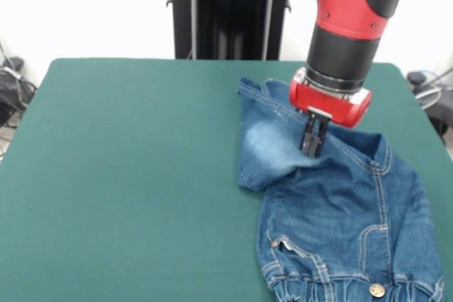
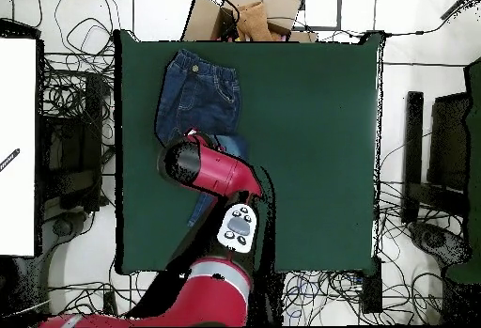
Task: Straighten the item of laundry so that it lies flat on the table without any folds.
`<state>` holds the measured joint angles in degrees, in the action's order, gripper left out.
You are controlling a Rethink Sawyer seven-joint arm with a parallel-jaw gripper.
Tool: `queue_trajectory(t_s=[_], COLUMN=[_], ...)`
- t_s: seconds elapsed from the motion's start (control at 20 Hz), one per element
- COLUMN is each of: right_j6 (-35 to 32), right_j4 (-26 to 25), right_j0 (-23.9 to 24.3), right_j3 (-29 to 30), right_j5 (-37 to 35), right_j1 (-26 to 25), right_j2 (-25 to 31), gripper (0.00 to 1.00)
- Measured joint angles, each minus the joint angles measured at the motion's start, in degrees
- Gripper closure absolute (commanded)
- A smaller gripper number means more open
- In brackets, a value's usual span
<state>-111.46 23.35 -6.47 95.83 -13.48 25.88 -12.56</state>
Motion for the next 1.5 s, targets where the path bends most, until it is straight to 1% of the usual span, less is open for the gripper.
queue_trajectory(t_s=[0.4,0.65,1.1,1.5], right_j6=[0.0,0.0,0.0,0.0], right_j4=[0.0,0.01,0.0,0.0], right_j0=[0.09,0.08,-0.21,-1.92], right_j3=[-0.72,-0.72,-0.24,2.45], right_j5=[0.01,0.01,0.01,0.0], right_j1=[-3.63,-3.88,-1.76,1.76], right_j2=[1.89,2.62,3.82,3.85], gripper=[1.0,1.0,1.0,1.0])
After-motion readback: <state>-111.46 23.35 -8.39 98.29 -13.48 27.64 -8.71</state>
